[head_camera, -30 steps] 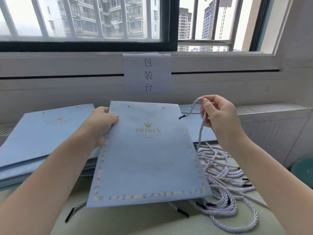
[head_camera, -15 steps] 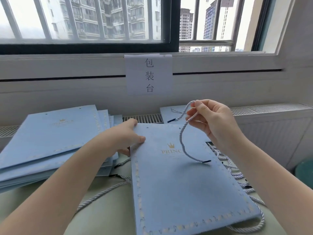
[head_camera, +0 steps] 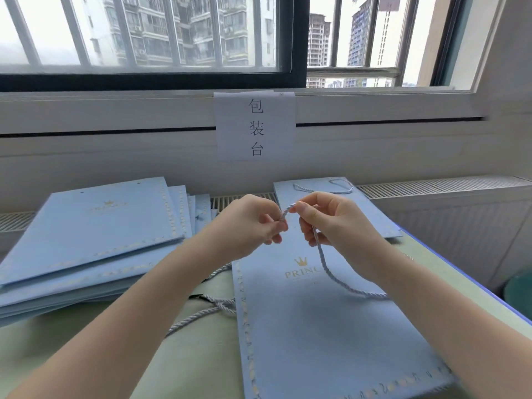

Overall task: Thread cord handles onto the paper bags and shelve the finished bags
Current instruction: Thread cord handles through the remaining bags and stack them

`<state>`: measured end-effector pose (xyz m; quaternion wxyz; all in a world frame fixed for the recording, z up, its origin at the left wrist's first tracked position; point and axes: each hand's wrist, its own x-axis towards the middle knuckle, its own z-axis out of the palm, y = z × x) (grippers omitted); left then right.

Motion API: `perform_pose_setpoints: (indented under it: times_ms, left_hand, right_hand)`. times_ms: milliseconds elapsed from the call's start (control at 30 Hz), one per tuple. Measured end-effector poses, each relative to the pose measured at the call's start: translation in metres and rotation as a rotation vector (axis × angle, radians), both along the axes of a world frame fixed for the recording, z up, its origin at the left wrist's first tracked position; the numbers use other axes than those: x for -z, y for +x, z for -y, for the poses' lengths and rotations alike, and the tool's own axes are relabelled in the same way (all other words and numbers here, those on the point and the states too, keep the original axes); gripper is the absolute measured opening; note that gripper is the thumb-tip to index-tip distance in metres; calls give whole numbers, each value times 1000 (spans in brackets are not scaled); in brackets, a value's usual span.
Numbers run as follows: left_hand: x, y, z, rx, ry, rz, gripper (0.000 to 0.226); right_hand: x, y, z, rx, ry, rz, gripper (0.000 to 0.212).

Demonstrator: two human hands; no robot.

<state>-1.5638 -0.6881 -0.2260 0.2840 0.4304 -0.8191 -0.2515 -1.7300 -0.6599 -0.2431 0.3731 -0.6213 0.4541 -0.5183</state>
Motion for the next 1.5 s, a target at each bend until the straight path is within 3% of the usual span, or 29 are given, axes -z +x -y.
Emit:
perform_pose_setpoints:
  times_ms: [167, 300, 400, 533, 667, 733, 867, 1000, 1167, 1233, 1333, 1500]
  left_hand:
    - [4, 10, 8, -120, 72, -163, 20]
    - [7, 25, 20, -268, 101, -345, 17]
    - [8, 30, 21, -290, 126, -423, 18]
    - [11, 21, 17, -193, 194, -341, 6]
    - [22, 7, 12, -20, 188, -83, 25]
    - [25, 2, 6, 26, 194, -34, 9]
    - [23, 1, 5, -12, 296, -142, 30]
    - [21, 5, 10, -95, 224, -243, 26]
    - [23, 7, 12, -158, 177, -360, 17]
    - [24, 3, 9, -117, 184, -402, 11]
    - [25, -3, 4, 48, 248, -417, 7]
    - [21, 1, 7, 65, 318, -510, 9]
  right_hand:
    - [1, -8, 6, 69, -10, -64, 17]
    - [2, -21, 12, 240, -97, -277, 17]
    - [2, -25, 13, 222, -132, -319, 16]
    - [3, -19, 10, 137, -139, -370, 18]
    - [3, -13, 6, 17, -145, -313, 16]
    - [1, -14, 7, 9, -167, -265, 15]
    - [2, -22, 14, 116, -190, -237, 15]
    - [7, -30, 20, 220, -186, -322, 16]
    - [10, -25, 16, 277, -275, -639, 13]
    - [10, -15, 12, 210, -374, -795, 22]
    - [11, 3, 8, 81, -402, -790, 34]
    - [12, 12, 9, 201, -433, -800, 13]
